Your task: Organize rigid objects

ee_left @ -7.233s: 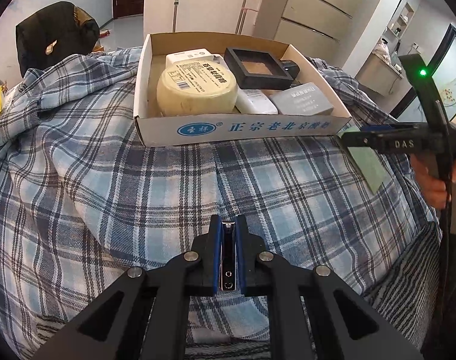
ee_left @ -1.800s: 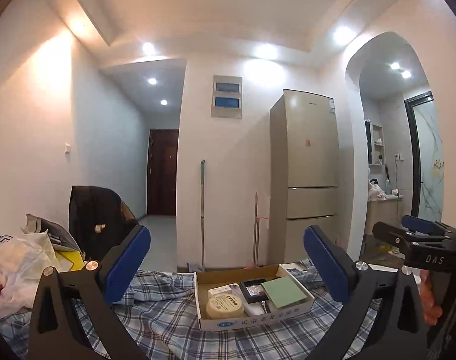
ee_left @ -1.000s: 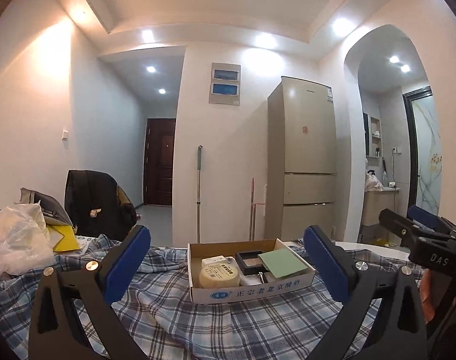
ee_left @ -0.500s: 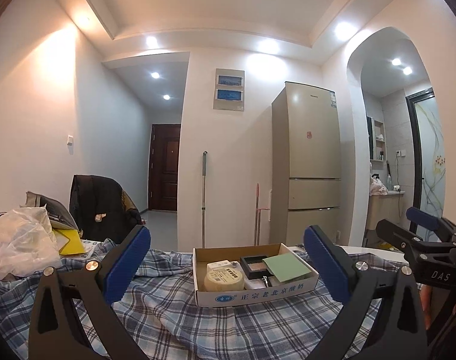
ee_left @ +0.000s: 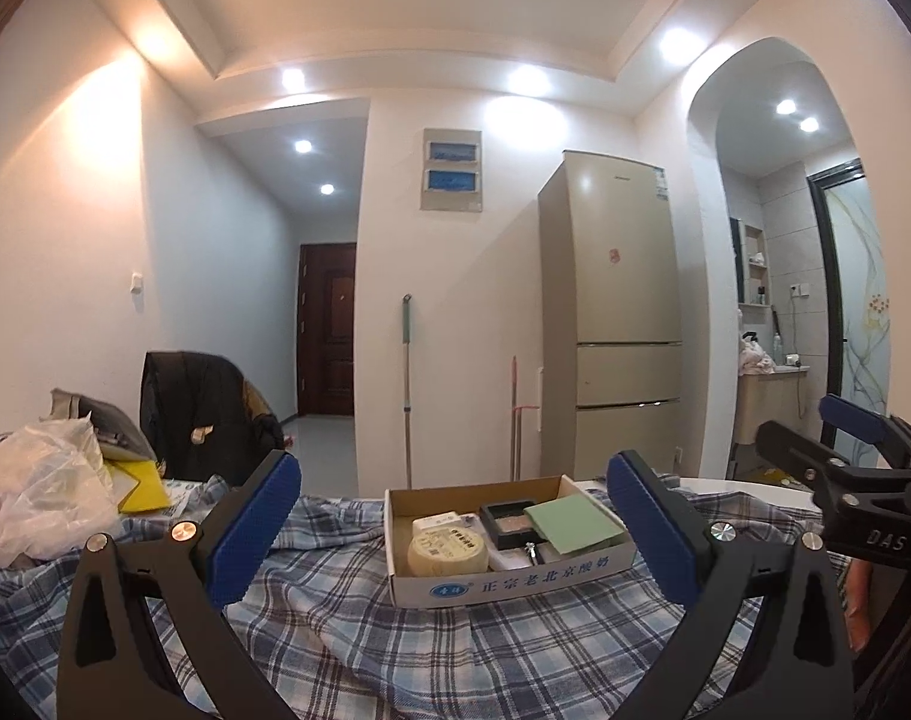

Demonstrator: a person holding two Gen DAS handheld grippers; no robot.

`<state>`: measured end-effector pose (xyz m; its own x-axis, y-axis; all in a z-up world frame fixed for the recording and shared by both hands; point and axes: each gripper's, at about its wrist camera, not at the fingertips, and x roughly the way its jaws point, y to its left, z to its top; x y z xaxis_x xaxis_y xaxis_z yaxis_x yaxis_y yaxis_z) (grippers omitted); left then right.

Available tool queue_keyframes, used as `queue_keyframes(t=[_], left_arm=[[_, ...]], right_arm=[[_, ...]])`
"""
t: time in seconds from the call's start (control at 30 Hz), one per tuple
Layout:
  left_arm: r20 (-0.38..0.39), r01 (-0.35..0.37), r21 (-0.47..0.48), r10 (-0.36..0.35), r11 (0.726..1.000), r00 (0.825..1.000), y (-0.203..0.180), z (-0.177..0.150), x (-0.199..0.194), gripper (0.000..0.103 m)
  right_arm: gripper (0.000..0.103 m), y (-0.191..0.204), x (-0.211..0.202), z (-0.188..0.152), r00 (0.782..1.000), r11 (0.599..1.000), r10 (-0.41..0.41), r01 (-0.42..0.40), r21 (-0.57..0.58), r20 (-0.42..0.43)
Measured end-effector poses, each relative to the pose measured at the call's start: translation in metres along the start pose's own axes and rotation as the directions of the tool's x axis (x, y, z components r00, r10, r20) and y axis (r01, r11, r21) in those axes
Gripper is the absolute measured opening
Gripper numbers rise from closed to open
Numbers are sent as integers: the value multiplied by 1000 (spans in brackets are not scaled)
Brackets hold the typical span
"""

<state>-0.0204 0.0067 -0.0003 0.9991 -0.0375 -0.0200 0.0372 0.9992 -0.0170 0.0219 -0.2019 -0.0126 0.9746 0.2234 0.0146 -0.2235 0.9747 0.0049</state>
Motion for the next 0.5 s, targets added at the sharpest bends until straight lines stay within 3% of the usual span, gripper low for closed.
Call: queue_keyframes(t=[0.5], left_arm=[[-11,1,-19,-1,1000,1000,4,0,3,103]], right_arm=[[103,2,0,-1,1000,1000,-6,6,-9,2]])
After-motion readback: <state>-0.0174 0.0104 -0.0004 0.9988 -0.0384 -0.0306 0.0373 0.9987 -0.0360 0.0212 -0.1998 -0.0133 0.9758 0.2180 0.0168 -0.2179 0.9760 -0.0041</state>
